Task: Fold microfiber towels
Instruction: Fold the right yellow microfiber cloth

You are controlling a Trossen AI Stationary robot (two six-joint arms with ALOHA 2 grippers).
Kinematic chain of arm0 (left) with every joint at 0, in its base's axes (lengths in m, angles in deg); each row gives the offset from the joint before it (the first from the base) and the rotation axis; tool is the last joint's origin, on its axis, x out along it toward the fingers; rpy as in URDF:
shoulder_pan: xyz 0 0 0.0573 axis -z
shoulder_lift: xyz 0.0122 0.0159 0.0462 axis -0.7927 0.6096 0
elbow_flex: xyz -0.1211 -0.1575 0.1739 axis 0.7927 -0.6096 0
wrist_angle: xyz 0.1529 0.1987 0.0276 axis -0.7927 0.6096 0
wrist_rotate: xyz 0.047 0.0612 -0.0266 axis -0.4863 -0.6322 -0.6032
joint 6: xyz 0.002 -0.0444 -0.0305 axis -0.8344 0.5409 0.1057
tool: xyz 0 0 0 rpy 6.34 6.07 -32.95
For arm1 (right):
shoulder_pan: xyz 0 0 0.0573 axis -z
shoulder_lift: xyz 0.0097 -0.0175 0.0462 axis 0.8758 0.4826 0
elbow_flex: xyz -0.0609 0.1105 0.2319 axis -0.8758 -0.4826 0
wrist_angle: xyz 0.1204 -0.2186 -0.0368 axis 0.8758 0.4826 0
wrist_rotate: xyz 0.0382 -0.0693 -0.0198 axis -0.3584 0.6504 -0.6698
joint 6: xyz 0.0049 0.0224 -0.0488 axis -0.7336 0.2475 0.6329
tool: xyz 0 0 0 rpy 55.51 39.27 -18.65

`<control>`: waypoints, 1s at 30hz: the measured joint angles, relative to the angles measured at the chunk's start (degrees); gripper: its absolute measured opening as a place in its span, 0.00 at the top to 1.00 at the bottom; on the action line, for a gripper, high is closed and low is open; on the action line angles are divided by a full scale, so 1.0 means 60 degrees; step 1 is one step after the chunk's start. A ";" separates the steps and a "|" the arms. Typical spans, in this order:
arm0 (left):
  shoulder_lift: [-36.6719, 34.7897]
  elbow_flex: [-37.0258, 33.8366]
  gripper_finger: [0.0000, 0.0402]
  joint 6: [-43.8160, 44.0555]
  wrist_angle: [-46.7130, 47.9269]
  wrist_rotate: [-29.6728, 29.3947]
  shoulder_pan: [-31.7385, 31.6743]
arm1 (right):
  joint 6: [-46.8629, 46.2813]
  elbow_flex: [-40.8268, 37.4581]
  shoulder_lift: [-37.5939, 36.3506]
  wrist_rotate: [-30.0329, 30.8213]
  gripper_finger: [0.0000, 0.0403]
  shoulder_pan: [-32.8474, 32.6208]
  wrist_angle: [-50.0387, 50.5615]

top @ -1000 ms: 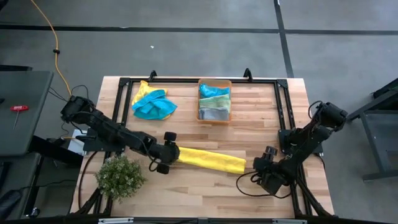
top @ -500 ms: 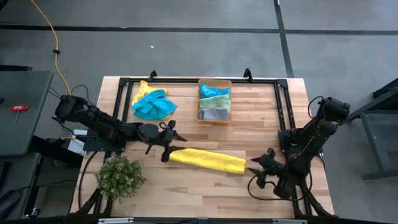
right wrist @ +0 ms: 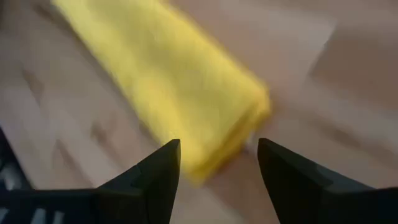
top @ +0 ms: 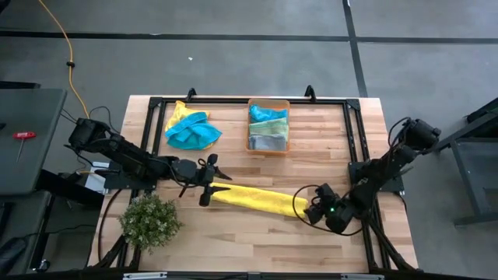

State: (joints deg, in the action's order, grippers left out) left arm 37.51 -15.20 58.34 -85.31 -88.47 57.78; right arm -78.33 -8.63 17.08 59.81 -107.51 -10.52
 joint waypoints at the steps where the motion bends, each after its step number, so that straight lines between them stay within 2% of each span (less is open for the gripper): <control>1: 0.0000 0.0000 0.62 0.0006 0.0000 -0.0001 0.0000 | -0.0107 0.0036 -0.0087 -0.0360 0.49 0.0051 0.0001; 7: 0.0000 0.0000 0.62 0.0069 0.0002 -0.0061 0.0000 | -0.1232 0.0132 -0.0133 -0.0511 0.49 0.0040 -0.0034; 13: 0.0004 0.0000 0.62 0.0070 0.0021 -0.0142 0.0000 | -0.2068 0.0057 0.0497 -0.0366 0.49 0.0156 -0.0119; 21: 0.0007 0.0000 0.62 0.0073 0.0033 -0.0355 0.0000 | -0.1489 0.0057 0.1177 -0.0339 0.49 0.0644 -0.1590; 30: 0.0007 0.0004 0.62 0.0073 0.0033 -0.0441 0.0000 | -0.1386 0.0094 0.1421 -0.0561 0.49 0.0951 -0.1446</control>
State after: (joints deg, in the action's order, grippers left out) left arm 37.55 -15.17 58.77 -85.12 -91.12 57.78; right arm -86.65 -8.07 25.61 56.44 -101.81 -19.20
